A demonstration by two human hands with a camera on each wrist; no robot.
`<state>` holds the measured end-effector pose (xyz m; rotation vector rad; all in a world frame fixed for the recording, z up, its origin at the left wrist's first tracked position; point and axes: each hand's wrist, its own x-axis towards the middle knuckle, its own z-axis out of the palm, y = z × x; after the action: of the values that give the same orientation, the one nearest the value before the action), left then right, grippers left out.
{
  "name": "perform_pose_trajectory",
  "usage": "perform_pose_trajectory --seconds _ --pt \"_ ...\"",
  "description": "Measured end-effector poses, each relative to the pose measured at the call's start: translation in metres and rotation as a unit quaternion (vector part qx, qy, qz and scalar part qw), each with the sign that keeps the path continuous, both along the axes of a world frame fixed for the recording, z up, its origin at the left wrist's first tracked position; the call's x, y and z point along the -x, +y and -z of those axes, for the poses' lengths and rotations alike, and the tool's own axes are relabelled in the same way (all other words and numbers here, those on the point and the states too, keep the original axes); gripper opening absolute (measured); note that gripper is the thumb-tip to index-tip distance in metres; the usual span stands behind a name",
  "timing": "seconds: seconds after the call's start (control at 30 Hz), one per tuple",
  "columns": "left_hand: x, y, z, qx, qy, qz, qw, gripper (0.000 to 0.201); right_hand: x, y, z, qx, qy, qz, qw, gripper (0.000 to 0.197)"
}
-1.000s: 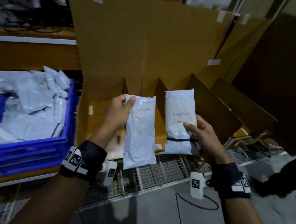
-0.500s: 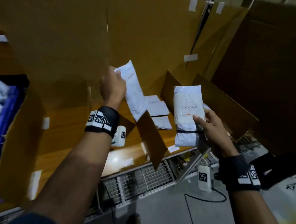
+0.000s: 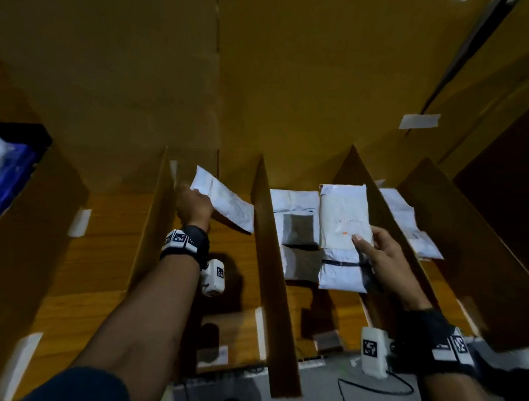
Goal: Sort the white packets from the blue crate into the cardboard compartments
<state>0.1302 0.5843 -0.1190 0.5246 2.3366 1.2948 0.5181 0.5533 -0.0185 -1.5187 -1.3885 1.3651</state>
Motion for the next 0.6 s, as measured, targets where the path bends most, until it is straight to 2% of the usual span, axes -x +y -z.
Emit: perform_pose_trajectory --seconds 0.1,0.23,0.33,0.4,0.5,0.53,0.6 --pt "0.017 0.015 0.036 0.036 -0.021 -0.031 0.999 0.040 0.010 0.031 0.018 0.028 -0.008 -0.018 0.999 0.036" --pt "0.025 0.023 0.061 0.067 -0.055 -0.045 0.995 0.048 0.019 0.057 0.036 0.049 0.000 -0.023 0.999 0.031" --pt "0.010 0.024 0.074 0.086 -0.019 -0.031 0.996 0.070 0.024 0.070 0.048 0.051 -0.013 -0.034 0.998 0.031" --pt "-0.004 0.023 0.086 0.109 0.011 0.003 0.994 0.070 0.025 0.076 0.053 0.048 -0.014 -0.037 0.998 0.032" --pt "-0.024 0.021 0.103 0.112 0.029 0.000 0.993 0.073 0.028 0.085 0.060 0.045 -0.006 -0.047 0.998 0.037" --pt "-0.031 0.019 0.100 0.116 0.054 0.008 0.992 0.073 0.029 0.087 0.061 0.045 -0.008 -0.047 0.998 0.037" --pt "-0.041 0.015 0.101 0.101 0.167 0.096 0.976 0.075 0.027 0.091 0.063 0.047 -0.008 -0.043 0.998 0.037"
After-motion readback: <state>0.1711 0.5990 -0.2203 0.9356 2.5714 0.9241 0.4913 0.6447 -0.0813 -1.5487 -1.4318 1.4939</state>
